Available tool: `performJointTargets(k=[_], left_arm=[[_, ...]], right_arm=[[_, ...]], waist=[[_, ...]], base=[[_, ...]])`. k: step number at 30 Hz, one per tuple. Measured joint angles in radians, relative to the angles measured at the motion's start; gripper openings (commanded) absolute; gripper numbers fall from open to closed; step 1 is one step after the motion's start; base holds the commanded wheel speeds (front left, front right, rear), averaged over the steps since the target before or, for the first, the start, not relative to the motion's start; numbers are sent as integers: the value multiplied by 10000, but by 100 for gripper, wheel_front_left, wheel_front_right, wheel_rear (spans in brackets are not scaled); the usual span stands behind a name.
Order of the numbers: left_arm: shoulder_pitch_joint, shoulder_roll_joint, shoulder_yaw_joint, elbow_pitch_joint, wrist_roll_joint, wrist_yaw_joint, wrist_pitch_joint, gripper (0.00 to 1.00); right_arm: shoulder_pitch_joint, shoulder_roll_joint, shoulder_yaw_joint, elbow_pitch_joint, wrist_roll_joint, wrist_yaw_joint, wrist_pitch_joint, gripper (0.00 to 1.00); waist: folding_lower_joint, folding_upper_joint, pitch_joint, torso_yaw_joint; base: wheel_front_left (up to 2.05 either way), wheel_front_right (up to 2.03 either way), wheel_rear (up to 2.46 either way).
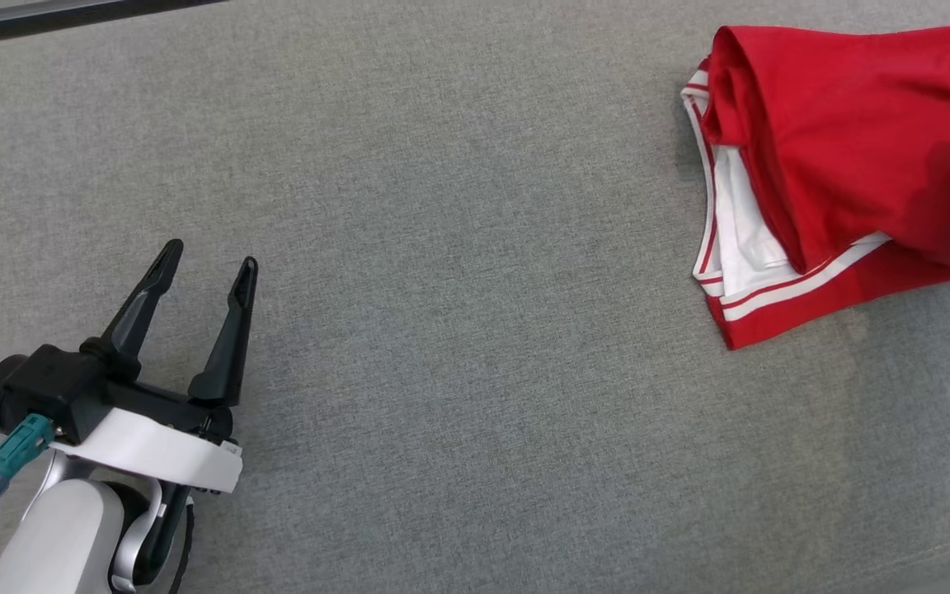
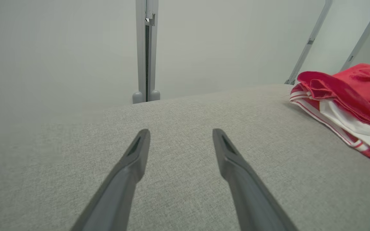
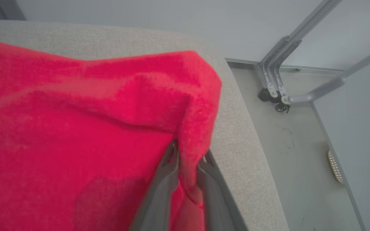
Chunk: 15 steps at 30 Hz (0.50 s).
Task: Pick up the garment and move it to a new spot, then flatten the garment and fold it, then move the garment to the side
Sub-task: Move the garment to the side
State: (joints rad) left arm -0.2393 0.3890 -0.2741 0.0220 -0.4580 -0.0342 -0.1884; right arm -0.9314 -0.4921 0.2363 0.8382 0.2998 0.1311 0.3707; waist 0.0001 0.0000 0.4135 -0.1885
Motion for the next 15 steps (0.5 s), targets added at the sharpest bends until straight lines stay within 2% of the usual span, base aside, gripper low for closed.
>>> performJointTargets(k=[4, 8, 15], left_arm=[[-68, -82, 15, 194, -19, 10, -151, 100], [28, -205, 115, 403, -107, 92, -322, 100], [648, -263, 623, 548, -282, 460, -558, 100]], right_arm=[[-82, 435, -291, 447, -884, 0, -915, 100], [-107, 600, -629, 437, -1517, -2, -2038, 100], [675, 1308, -619, -792, -1570, -2, -3563, 100]], waist=[[-1, 0, -286, 93], [-1, 0, -733, 187], [-1, 0, -1844, 393]], base=[[0, 0, 0], [0, 0, 0], [0, 0, 0]])
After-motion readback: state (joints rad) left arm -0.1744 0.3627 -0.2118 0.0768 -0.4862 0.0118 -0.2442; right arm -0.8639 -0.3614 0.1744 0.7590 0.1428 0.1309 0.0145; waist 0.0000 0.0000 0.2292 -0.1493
